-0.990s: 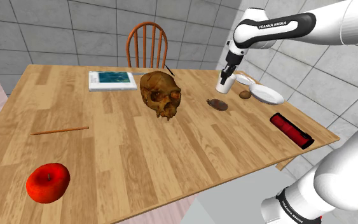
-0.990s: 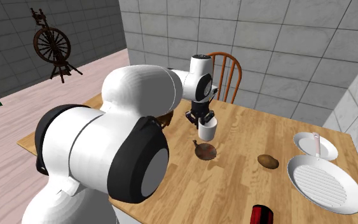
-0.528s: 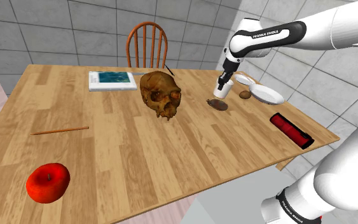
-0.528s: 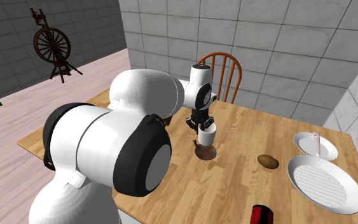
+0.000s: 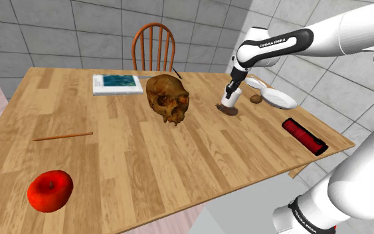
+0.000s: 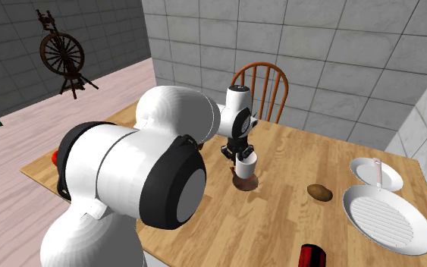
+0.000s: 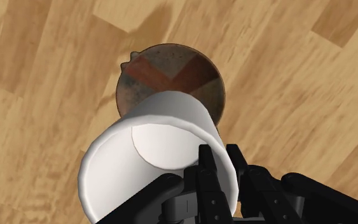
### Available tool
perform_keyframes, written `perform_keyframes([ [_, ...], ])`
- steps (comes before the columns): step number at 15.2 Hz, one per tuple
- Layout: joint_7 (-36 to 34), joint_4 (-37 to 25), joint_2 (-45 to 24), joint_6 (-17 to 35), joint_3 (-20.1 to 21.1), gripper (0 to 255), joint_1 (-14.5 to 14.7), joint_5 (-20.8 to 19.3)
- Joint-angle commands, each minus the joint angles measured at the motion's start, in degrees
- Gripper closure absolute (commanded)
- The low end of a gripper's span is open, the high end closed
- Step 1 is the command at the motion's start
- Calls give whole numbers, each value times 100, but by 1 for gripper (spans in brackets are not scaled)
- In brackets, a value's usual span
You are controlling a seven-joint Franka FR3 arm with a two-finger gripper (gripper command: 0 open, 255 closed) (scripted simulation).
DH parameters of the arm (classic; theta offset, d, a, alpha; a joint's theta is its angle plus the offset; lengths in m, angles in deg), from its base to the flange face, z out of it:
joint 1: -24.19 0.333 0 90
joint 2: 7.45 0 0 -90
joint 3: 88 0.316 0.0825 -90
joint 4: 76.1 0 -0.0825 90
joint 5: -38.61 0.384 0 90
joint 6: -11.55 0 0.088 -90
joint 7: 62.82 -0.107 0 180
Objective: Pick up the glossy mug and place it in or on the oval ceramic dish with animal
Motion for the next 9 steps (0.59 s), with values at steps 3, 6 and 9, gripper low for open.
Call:
perform_keyframes([
  [3, 1, 0, -2, 5, 0, 255, -1, 1],
  [6, 1, 0, -2, 5, 0, 0, -1, 1],
  [9, 1, 0, -2, 6, 0, 0, -1, 1],
])
